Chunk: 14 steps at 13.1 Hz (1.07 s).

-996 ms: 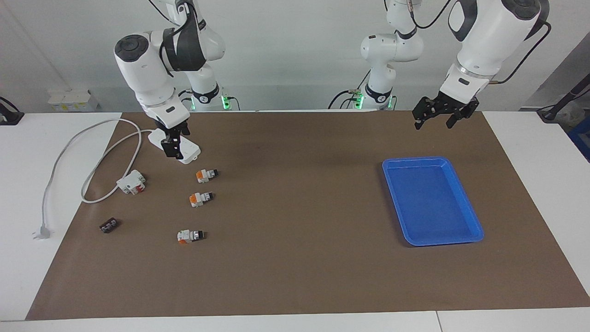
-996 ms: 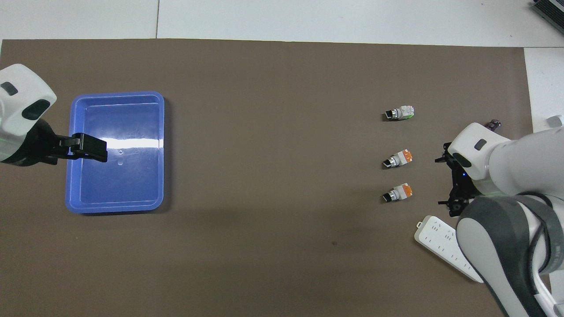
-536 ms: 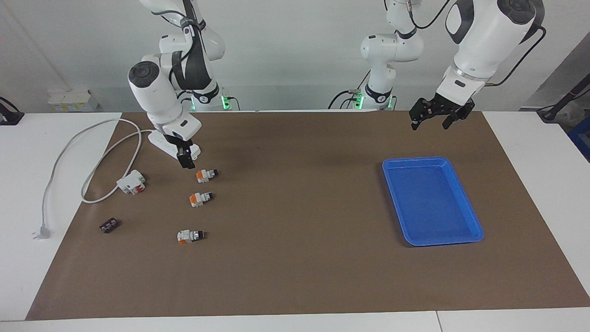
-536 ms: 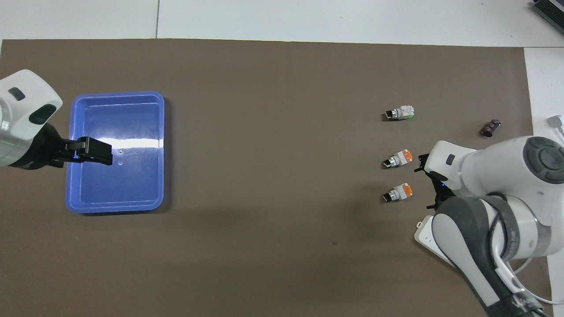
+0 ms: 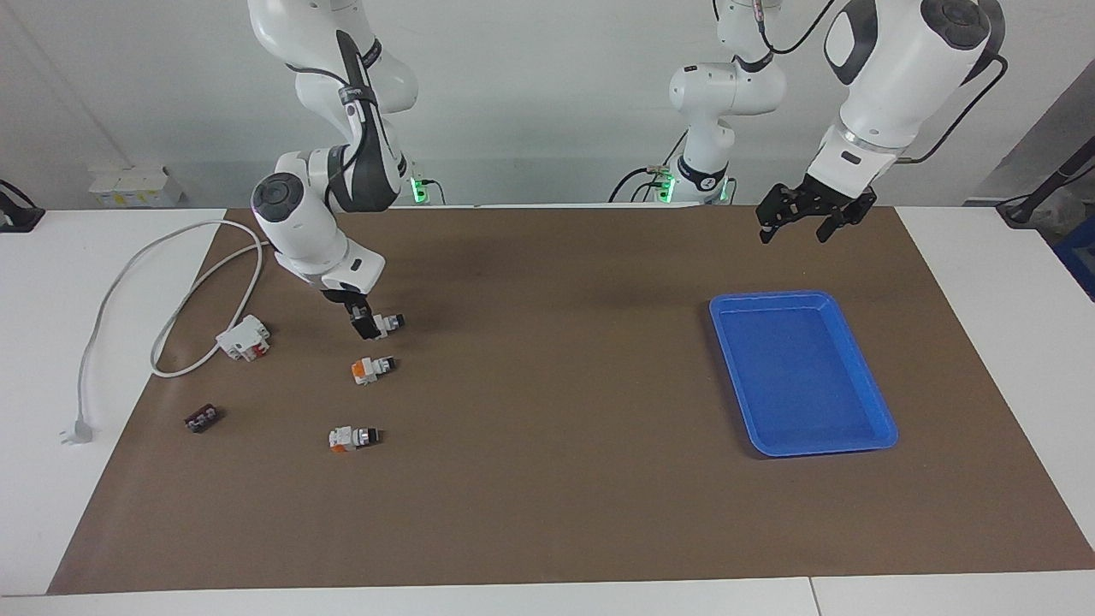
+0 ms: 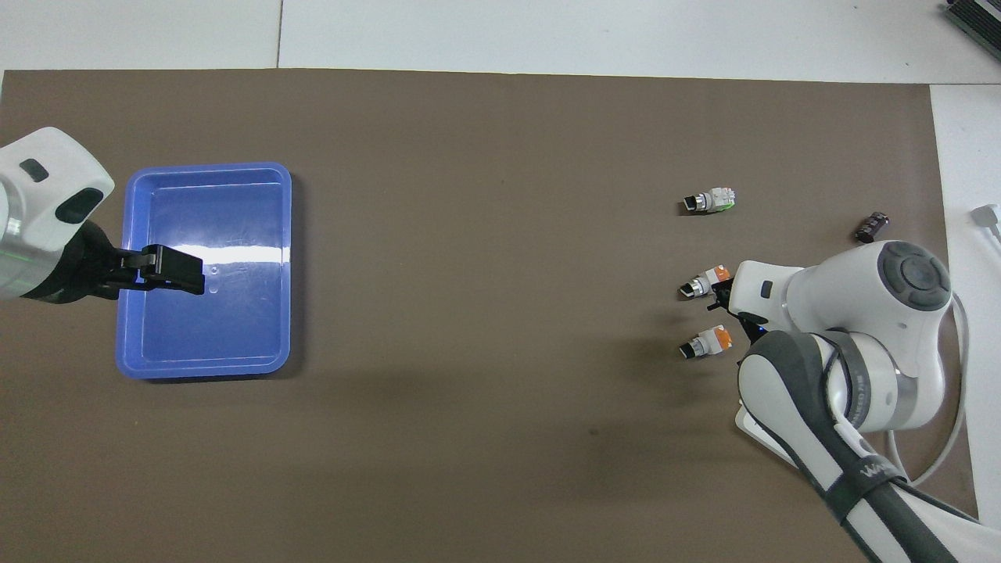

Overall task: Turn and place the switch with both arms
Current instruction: 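Grasp the orange switch with the right gripper while the left gripper advances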

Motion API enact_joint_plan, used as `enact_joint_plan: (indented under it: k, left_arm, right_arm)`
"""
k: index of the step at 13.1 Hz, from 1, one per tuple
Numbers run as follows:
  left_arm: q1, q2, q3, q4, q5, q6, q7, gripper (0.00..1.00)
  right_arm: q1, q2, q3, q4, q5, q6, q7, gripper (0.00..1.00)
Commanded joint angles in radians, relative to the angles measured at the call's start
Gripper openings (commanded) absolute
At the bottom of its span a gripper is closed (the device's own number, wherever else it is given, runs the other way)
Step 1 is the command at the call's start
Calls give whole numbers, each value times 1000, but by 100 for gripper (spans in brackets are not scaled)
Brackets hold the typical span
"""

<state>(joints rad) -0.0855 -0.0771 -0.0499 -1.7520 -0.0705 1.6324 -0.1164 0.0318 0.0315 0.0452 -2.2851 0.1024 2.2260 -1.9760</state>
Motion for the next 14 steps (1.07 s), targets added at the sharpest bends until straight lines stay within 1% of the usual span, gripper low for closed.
enact_joint_plan:
  k: [1,2,4,7,9,10,11,13,14]
  left_arm:
    - [-8,-30,8,-35,-17,18,4,100]
    - [-8,-30,8,-35,-18,18,4,100]
    - [-8,-30,8,-37,-18,18,6,100]
    - [-7,-33,8,-44,-26,18,6,100]
    - [-8,-53,8,-76,-26,24,7,100]
    - [-10,-53,8,-76,-35,23,7,100]
    - [-10,-53,8,-76,-52,24,6,100]
    - [-10,-53,7,-78,-58,23,7,100]
    - [-10,-53,7,-78,-80,24,7,100]
  right_arm:
    - [-13,25,7,-30,30,59,-50,97]
    - [-12,33,7,-30,34,84,-44,97]
    - [-13,44,5,-37,46,95,-50,95]
    - [-9,48,7,-89,69,173,-52,91]
    - [-10,53,7,-100,72,185,-63,90]
    - [-12,53,7,-99,74,185,-69,87]
    - [-12,54,7,-99,74,187,-70,83]
    - [-12,56,5,-99,74,198,-69,56]
    - [-12,56,7,-99,74,201,-69,50]
